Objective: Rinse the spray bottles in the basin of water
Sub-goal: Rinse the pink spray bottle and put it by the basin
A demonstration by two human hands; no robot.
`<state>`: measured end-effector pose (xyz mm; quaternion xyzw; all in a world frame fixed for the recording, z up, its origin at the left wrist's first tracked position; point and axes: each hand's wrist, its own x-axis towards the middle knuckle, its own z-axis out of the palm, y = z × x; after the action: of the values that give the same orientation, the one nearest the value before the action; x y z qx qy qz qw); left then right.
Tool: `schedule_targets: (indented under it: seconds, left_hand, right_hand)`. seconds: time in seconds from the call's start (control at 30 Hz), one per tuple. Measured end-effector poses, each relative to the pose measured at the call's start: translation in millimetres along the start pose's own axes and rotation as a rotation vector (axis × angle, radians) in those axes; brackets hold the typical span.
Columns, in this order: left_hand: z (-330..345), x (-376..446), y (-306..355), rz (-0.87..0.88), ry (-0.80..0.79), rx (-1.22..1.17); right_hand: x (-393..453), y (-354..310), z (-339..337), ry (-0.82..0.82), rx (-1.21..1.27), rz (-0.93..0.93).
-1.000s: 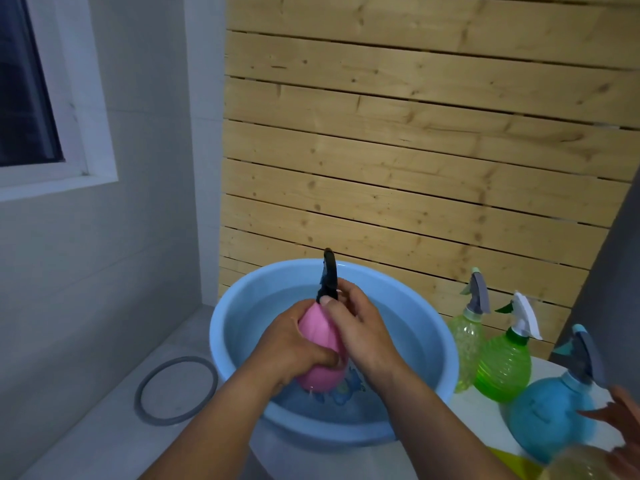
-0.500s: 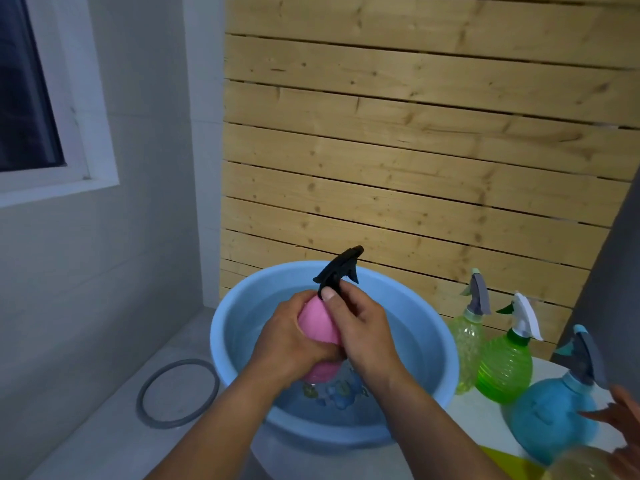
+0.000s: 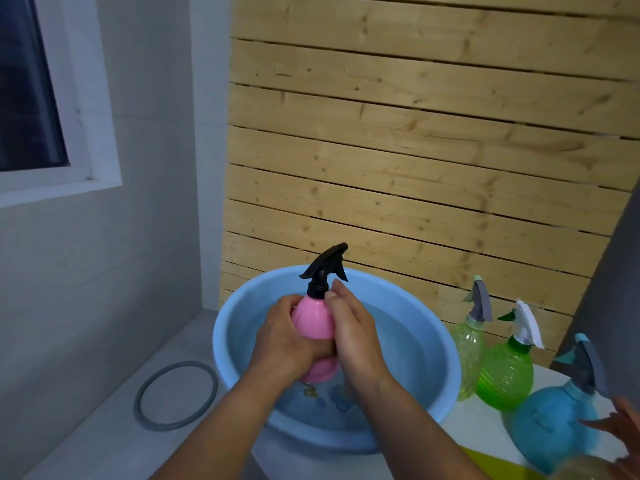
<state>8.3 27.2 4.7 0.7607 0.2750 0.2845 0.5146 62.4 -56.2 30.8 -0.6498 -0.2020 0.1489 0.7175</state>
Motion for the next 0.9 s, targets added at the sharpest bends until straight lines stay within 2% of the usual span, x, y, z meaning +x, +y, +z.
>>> schedule_targets:
  seconds: [0.13, 0.23, 0.33, 0.47, 0.63, 0.77, 0.9]
  left_hand:
    - [-1, 0, -1, 0.011, -0.004, 0.009]
    - [-2, 1, -3, 0.006, 0.010, 0.015]
    - [-1, 0, -2, 0.011, 0.044, 0.024]
    - [-1, -1, 0, -0.003, 0.086, -0.031]
    - [-3, 0, -1, 0.029, 0.076, -0.044]
    - [-2, 1, -5, 0.041, 0.019, -0.057]
    - [-3, 1, -4, 0.016, 0.032, -0.101]
  right_hand:
    - [-1, -2, 2, -0.037, 0.003, -0.036]
    - [-2, -1, 4, 0.060, 0.017, -0.042]
    - [-4, -5, 7, 0.120, -0.079, -0.045]
    - [-15, -5, 8, 0.100, -0.197, 0.021]
    - [-10, -11, -20, 0.287, -0.091, 0.030]
    - [1, -28, -34, 0.069, -0.124, -0.035]
    - [-1, -33, -36, -0.094, -0.228, -0.122]
